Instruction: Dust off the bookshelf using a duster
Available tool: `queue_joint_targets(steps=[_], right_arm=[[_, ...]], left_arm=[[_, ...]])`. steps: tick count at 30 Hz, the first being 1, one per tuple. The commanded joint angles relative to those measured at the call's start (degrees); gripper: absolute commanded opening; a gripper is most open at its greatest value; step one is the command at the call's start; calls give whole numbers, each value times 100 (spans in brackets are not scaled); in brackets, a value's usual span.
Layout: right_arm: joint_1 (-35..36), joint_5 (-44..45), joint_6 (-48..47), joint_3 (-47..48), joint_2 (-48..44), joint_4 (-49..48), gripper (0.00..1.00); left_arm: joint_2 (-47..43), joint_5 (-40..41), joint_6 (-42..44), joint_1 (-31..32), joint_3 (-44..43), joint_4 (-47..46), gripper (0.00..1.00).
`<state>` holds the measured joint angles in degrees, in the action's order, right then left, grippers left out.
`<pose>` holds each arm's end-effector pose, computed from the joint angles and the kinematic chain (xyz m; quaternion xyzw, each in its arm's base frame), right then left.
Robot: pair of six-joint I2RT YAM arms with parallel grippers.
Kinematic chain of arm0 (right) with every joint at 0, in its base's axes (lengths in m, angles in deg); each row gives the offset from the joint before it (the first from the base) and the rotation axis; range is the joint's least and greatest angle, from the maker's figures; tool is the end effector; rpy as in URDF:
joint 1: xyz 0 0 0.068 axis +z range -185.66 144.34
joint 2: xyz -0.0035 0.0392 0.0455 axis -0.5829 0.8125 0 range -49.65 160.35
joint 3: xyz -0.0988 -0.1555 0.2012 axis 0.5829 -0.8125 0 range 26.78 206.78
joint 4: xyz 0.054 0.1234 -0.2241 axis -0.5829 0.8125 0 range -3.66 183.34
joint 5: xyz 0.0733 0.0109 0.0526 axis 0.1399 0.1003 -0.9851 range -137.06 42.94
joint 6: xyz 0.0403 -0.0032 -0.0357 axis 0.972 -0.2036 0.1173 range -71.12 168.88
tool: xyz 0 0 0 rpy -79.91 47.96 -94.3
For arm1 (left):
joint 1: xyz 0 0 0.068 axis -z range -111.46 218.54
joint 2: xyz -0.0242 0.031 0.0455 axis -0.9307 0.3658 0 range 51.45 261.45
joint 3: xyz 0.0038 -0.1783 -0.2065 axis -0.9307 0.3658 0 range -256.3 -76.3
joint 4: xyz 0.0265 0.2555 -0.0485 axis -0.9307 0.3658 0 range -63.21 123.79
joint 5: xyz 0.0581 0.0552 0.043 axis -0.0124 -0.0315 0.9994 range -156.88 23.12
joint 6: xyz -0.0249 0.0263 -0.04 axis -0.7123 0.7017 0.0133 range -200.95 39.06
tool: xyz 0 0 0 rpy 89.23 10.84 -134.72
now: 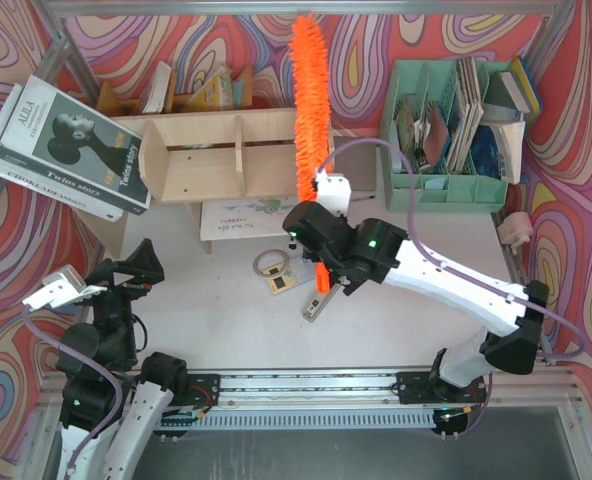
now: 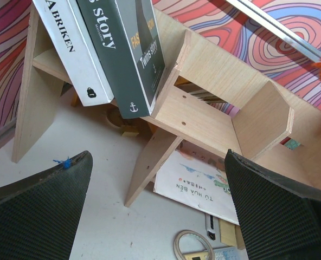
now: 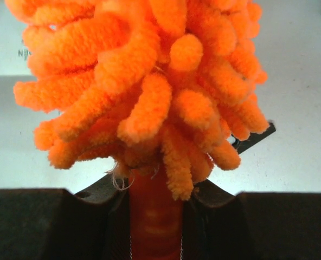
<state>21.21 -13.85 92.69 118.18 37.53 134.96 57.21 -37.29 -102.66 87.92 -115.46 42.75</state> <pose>0.1918 0.2583 0.3824 0.0095 0.8903 0.1178 0.4398 0.0332 0.0070 0.3564 -0.2174 0.5678 -0.1321 0.7829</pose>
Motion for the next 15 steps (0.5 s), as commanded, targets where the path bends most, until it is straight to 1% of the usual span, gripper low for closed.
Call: queue_joint_targets(steps=[1, 4, 9, 12, 15], right_arm=[[-52, 771, 464, -117, -607, 28, 0], [-48, 789, 409, -186, -781, -133, 0], [-51, 416, -123, -420, -1030, -816, 0], [-52, -175, -518, -515, -1043, -1352, 0], [-25, -796, -886, -472, -861, -1652, 0]], left_arm=[[0, -49, -50, -39, 31, -43, 98], [1, -61, -52, -40, 28, -41, 98], [-9, -49, -52, -40, 31, -41, 99], [-9, -57, -52, -48, 30, -40, 98], [8, -58, -52, -48, 31, -39, 98]])
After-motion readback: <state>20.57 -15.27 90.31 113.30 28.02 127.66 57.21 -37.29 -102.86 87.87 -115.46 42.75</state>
